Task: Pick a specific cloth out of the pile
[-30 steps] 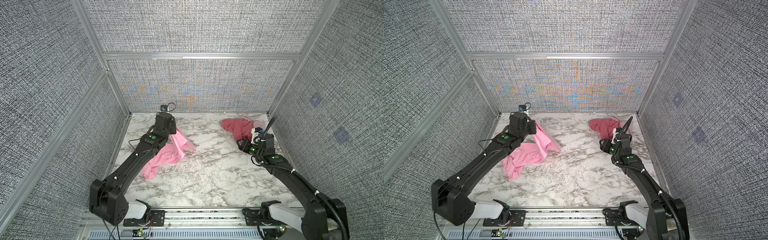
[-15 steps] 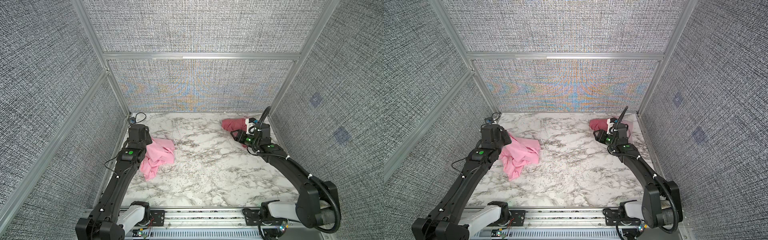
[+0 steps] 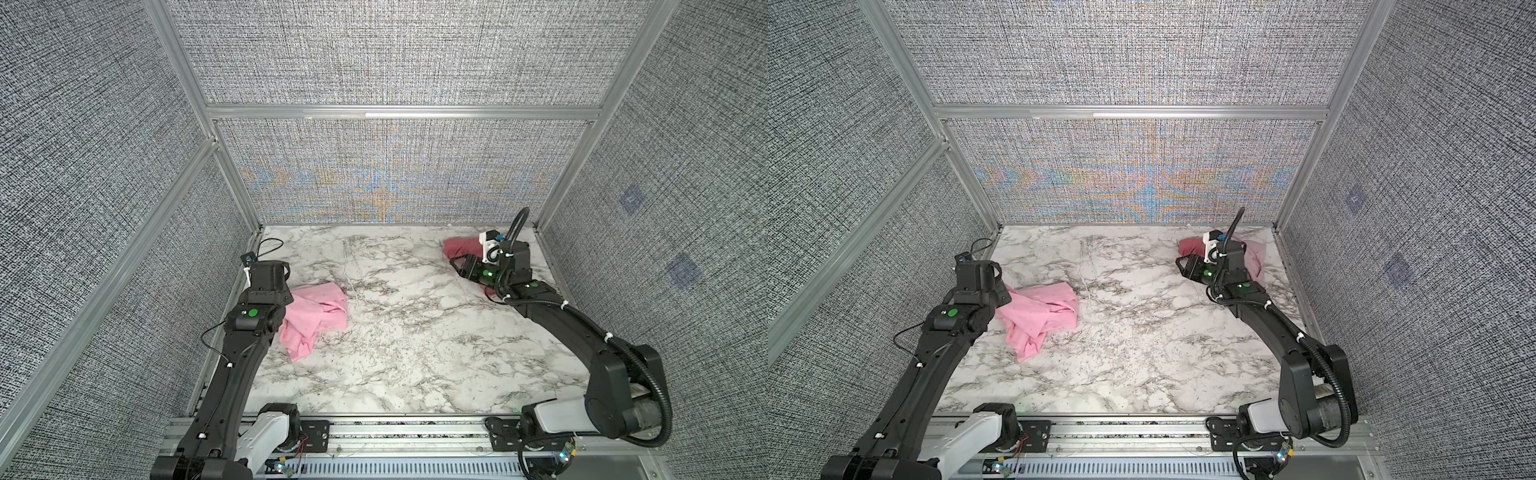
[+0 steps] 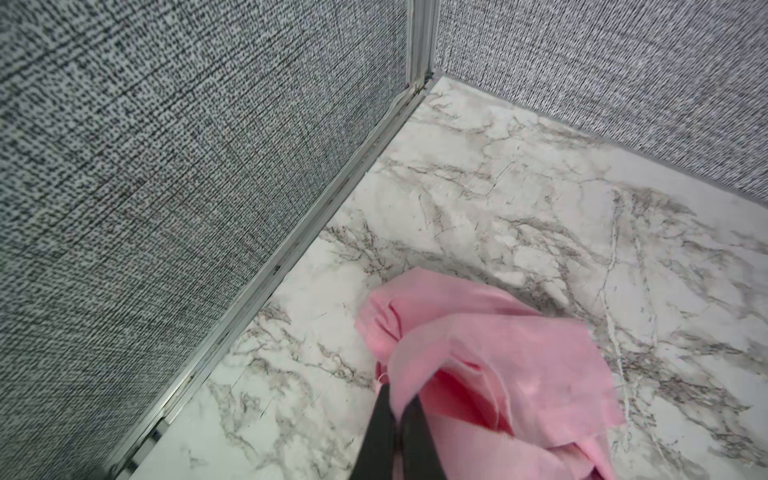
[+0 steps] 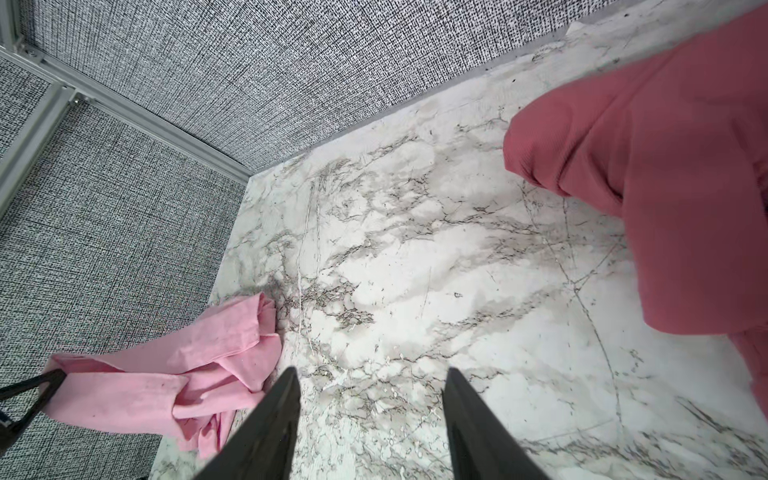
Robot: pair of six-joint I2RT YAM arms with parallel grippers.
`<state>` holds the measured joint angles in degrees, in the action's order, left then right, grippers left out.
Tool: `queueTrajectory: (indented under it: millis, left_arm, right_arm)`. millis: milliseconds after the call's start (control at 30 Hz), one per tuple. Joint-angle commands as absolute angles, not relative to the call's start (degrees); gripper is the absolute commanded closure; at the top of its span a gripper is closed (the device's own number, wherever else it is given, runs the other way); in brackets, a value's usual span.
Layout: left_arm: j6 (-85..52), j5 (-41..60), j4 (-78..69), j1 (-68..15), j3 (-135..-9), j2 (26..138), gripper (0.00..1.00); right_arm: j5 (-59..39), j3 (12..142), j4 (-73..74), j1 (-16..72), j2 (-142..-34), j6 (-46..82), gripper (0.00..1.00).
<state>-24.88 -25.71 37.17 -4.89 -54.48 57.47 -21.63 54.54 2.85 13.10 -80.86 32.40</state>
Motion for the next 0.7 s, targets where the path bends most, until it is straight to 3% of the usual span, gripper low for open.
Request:
queueTrajectory:
  millis: [0, 100, 133, 167, 200, 233, 267, 400, 567, 667]
  left_arm:
    - [-26.40, -30.11, 41.45, -4.58, -53.64, 56.54, 1.00]
    - [-26.89, -30.79, 43.58, -4.41, -52.60, 56.62, 0.96]
    - [-27.09, -30.56, 43.89, -4.31, -52.24, 56.81, 0.75]
    - [-27.68, -30.14, 44.35, -4.31, -52.04, 56.91, 0.44]
    - [-27.92, -29.50, 44.38, -4.31, -51.84, 56.87, 0.28]
    - [-28.11, -28.51, 44.30, -4.35, -51.84, 56.79, 0.07]
    - [-28.21, -27.50, 44.04, -4.31, -51.92, 56.65, 0.01]
    - [-24.22, -21.08, 41.83, -4.34, -52.86, 56.29, 0.02]
    - [-22.91, -9.15, 33.66, -4.66, -48.89, 57.22, 0.13]
    - [-23.69, -7.93, 29.97, -4.76, -45.45, 60.29, 0.18]
  right_arm:
    - [-22.88, 54.36, 5.49, 13.60, -81.28, 33.52, 0.43]
    - [-24.01, 55.01, 5.62, 14.04, -82.24, 33.91, 0.43]
    - [-24.24, 55.19, 5.64, 14.21, -82.55, 33.85, 0.43]
    - [-24.29, 55.28, 5.63, 14.39, -82.73, 33.74, 0.43]
    - [-24.25, 55.35, 5.69, 14.48, -82.81, 33.64, 0.43]
    - [-24.33, 55.39, 5.63, 14.50, -82.88, 33.66, 0.43]
    - [-24.51, 55.41, 5.63, 14.51, -82.89, 33.62, 0.43]
    - [-23.87, 54.68, 5.86, 14.69, -82.42, 33.43, 0.43]
    - [-23.38, 53.91, 6.64, 14.77, -82.67, 33.71, 0.43]
    - [-23.40, 53.53, 7.37, 14.77, -83.02, 34.51, 0.43]
